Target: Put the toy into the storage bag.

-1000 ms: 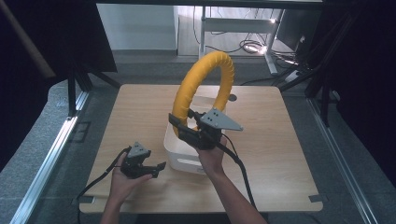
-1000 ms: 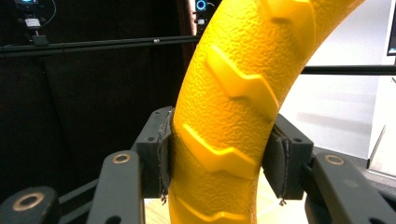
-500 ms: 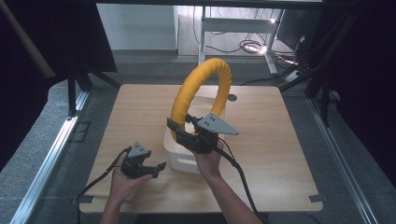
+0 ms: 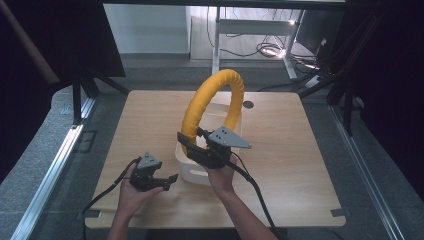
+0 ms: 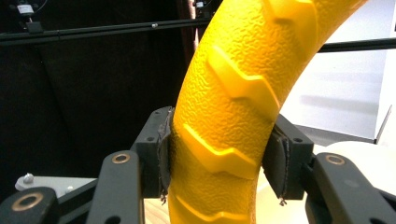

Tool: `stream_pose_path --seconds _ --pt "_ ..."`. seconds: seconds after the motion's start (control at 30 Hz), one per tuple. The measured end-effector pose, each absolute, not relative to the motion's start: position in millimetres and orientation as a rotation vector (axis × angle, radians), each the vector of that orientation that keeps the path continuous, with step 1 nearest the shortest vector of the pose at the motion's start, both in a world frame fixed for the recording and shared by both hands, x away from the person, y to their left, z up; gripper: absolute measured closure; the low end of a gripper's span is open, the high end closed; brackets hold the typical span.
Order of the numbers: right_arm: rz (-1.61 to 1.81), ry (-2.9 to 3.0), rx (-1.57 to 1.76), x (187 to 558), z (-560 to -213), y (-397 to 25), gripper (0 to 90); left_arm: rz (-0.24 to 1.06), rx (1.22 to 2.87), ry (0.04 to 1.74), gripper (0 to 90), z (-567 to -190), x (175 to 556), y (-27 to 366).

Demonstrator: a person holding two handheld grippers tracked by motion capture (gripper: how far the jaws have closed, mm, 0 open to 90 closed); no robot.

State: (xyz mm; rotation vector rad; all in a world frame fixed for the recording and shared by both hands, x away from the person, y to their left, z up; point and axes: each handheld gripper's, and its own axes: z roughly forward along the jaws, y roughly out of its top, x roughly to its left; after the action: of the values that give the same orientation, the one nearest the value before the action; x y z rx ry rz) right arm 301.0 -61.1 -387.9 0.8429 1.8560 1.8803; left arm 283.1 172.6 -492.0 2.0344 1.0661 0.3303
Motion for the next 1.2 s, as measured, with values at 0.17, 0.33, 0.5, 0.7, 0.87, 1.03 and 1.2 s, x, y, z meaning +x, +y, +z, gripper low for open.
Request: stream_pose_path --seconds 0.17,0.33,0.5,0.7,0.87,1.03,1.2 --pt "1.876 1.862 0.843 300 -391 -60 48.5 0.330 2.036 1.065 21.3 -492 283 172" --pt "1.874 1.867 0.851 299 -395 -57 48.4 0.332 2.032 1.066 21.3 -492 283 173" --pt "1.865 1.879 0.851 298 -400 -56 48.2 0.333 2.034 1.065 21.3 -491 283 173" --pt "1.850 1.881 0.845 297 -404 -54 47.9 0.333 2.033 1.064 21.2 -491 282 173" --pt "1.836 1.889 0.837 296 -407 -54 47.8 0.332 2.035 1.063 21.2 -491 282 173" --pt "1.826 1.897 0.837 295 -409 -54 47.8 0.332 2.035 1.063 21.2 -491 282 172" --pt "1.817 1.911 0.835 294 -410 -56 47.7 0.331 2.035 1.062 21.2 -491 282 172"
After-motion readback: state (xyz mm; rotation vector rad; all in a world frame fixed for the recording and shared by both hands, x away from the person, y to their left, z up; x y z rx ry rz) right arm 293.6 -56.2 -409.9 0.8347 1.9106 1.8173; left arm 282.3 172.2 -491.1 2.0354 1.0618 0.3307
